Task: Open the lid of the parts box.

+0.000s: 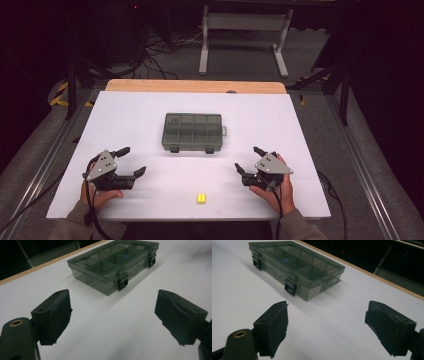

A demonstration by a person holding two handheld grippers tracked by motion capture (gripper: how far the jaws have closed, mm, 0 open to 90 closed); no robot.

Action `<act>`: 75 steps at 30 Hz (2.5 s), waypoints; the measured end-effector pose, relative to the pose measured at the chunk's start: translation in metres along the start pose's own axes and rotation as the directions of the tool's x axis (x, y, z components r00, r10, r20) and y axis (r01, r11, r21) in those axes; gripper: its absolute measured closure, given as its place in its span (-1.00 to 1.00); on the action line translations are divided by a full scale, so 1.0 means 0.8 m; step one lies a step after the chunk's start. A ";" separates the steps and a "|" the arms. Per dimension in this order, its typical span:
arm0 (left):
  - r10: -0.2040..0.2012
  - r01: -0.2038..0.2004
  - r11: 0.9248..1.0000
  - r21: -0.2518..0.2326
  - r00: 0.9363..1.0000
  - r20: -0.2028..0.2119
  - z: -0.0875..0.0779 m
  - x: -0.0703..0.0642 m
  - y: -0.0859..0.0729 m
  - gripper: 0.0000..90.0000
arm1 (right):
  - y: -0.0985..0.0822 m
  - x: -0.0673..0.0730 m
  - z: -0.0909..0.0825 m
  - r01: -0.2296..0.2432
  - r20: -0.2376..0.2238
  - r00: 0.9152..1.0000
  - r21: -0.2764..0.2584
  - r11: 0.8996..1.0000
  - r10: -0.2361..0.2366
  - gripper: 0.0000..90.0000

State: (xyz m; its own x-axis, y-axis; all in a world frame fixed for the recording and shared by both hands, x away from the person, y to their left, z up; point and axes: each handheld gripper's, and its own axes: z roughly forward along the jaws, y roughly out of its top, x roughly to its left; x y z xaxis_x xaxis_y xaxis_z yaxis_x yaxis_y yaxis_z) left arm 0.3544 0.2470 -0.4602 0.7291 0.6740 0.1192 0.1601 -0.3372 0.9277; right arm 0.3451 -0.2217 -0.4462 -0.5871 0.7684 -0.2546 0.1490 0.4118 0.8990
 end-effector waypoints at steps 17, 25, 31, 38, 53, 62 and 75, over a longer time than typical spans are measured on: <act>0.061 -0.063 0.997 0.034 0.996 0.064 0.085 0.024 0.045 -0.57 | 0.038 -0.029 0.077 -0.076 -0.072 0.995 -0.009 0.997 0.075 -0.58; 0.067 -0.075 0.994 0.080 0.992 0.103 0.120 0.026 0.052 -0.47 | 0.041 -0.014 0.117 -0.083 -0.156 0.984 0.048 0.995 0.089 -0.44; 0.035 -0.048 0.992 0.116 0.993 0.114 0.124 0.030 0.046 -0.30 | 0.033 -0.014 0.130 -0.102 -0.200 0.972 0.106 0.989 0.122 -0.24; 0.015 -0.040 0.981 0.188 0.991 0.133 0.127 0.032 0.040 -0.15 | 0.028 -0.012 0.130 -0.082 -0.240 0.963 0.171 0.982 0.122 -0.01; 0.009 -0.036 0.973 0.230 0.993 0.116 0.132 0.032 0.034 -0.03 | 0.027 -0.009 0.132 -0.049 -0.227 0.969 0.203 0.978 0.096 0.25; 0.005 -0.032 0.972 0.232 0.993 0.116 0.131 0.032 0.033 0.00 | 0.027 -0.011 0.131 -0.061 -0.236 0.966 0.192 0.980 0.106 0.20; 0.009 -0.036 0.971 0.237 0.993 0.115 0.132 0.031 0.033 0.00 | 0.026 -0.015 0.129 -0.079 -0.246 0.962 0.173 0.982 0.121 0.18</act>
State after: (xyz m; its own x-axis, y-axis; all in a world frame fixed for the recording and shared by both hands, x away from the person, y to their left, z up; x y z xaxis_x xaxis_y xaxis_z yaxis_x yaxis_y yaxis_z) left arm 0.4471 0.1858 -0.4701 0.8023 0.5907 0.0861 0.2867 -0.5078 0.8124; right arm 0.4371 -0.1716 -0.4613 -0.7423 0.6684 -0.0484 0.3306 0.4281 0.8411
